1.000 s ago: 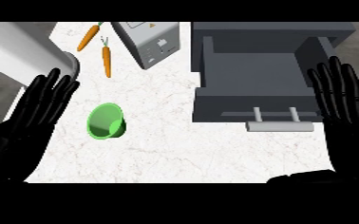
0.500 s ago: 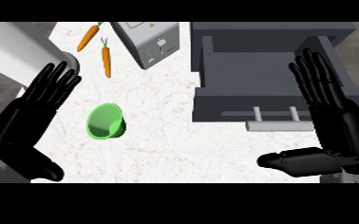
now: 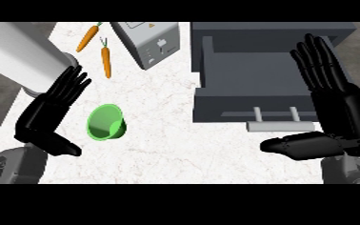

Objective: Pick up the cup, place it into the drawer and close the drawer

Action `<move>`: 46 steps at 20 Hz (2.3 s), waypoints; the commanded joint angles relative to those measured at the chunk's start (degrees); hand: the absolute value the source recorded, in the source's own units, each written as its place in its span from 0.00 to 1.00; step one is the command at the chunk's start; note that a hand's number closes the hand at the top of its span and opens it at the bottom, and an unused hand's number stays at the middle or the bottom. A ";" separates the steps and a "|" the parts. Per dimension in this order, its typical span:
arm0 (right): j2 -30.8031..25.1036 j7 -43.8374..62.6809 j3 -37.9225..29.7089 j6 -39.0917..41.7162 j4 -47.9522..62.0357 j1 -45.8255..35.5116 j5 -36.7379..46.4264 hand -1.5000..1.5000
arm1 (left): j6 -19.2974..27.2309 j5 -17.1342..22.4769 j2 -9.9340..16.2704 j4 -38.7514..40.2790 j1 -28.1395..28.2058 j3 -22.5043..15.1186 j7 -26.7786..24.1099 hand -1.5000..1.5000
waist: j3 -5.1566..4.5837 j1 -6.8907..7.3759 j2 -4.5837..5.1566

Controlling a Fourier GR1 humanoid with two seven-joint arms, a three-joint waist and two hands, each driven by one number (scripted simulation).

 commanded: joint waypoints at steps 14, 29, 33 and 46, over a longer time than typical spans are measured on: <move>0.45 2.34 -1.16 -1.15 2.54 -6.93 1.40 0.00 | 0.06 -20.11 3.17 44.14 -12.34 0.44 -31.36 0.00 | -0.06 -0.29 0.17; -2.76 0.76 -5.92 3.77 4.29 -5.20 -4.38 0.00 | 8.05 -26.47 -0.53 58.72 -13.28 -2.16 -50.23 0.00 | -0.22 -1.35 0.68; -1.46 5.20 -2.86 1.17 -1.20 -6.02 -2.09 0.00 | 7.83 -25.99 -1.05 60.22 -15.97 -1.54 -49.90 0.00 | -0.32 -1.86 0.63; 0.03 5.51 -0.78 -0.08 0.47 -6.96 0.22 0.00 | 2.50 -26.31 -1.80 62.49 -19.92 -2.11 -48.46 0.00 | -0.31 -1.73 0.68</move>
